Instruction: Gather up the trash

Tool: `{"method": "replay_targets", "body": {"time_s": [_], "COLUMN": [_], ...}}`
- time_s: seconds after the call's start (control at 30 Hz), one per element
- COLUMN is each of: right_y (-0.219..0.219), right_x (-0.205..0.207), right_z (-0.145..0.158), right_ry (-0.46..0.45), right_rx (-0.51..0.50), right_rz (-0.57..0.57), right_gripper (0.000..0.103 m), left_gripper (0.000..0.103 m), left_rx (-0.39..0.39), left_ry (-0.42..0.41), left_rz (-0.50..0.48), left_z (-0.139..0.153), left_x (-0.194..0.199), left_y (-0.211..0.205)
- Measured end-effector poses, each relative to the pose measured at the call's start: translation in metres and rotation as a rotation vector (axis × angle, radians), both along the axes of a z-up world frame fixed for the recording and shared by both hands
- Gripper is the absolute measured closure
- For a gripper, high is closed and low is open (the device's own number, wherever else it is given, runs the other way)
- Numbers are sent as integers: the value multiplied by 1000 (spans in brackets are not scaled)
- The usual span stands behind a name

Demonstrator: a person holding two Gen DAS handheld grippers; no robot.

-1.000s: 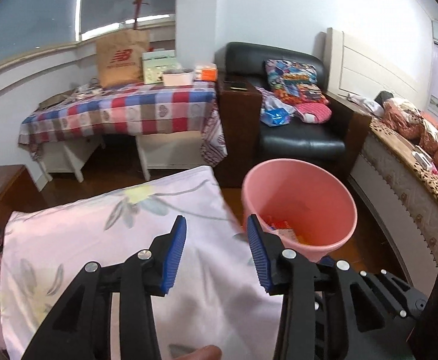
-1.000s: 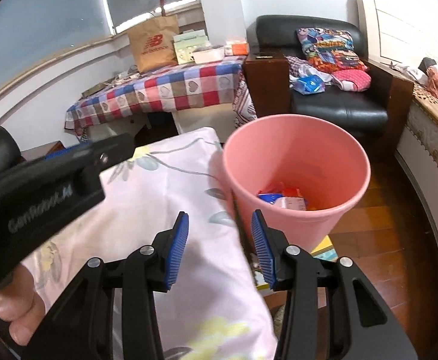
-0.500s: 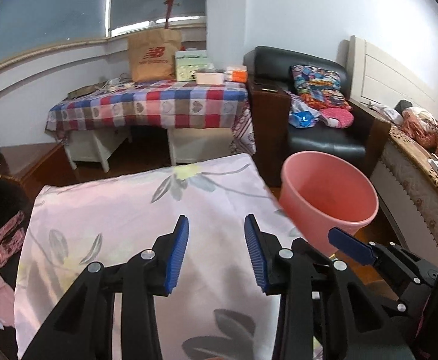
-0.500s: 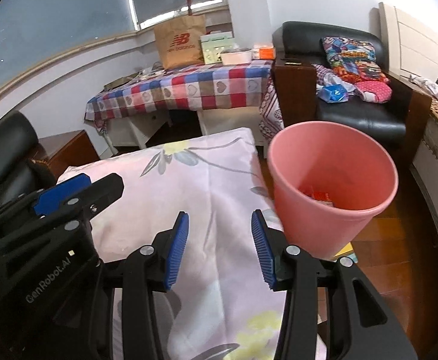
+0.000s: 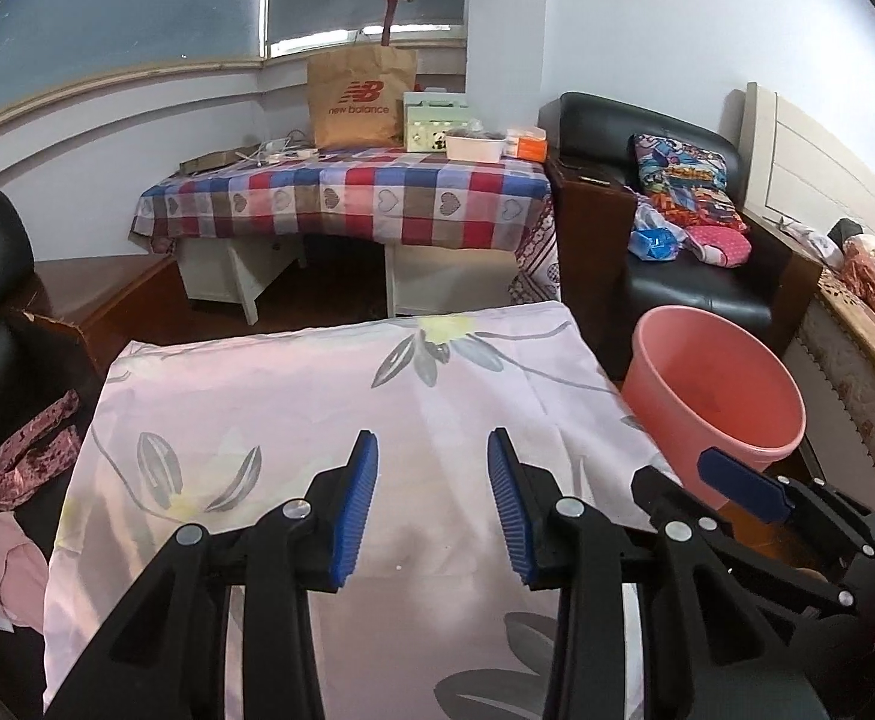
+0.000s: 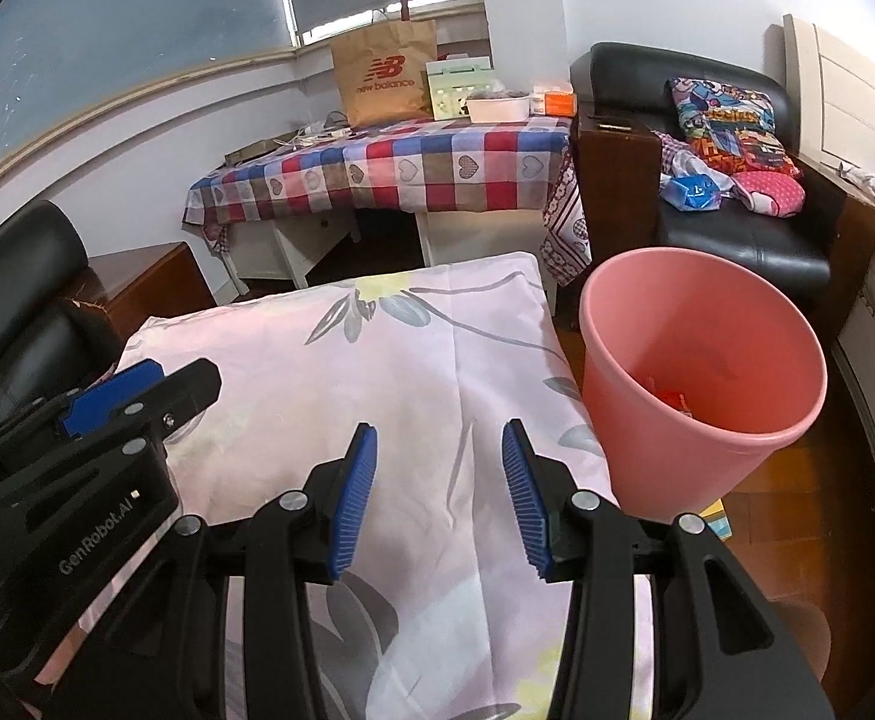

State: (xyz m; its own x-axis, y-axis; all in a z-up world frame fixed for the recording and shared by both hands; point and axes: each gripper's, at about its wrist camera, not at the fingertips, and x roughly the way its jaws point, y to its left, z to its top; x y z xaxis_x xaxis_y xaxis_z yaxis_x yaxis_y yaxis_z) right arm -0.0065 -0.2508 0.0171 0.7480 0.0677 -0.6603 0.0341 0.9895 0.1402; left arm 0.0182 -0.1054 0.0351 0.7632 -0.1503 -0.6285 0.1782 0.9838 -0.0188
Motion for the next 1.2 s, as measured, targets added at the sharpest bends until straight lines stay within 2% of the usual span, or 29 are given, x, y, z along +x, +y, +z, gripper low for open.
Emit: {"method": "replay_targets", "body": {"time_s": [1.2], "right_y": [12], "right_x": [8], "right_z": [-11], "right_ry": [28], "right_rx": [-4], "right_rz": [27], "right_gripper": [59], "left_gripper": [65], "left_rx": [-13], "left_ry": [29], "left_rz": [13], "left_z": [-12], "left_x": [9], "left_y": [7]}}
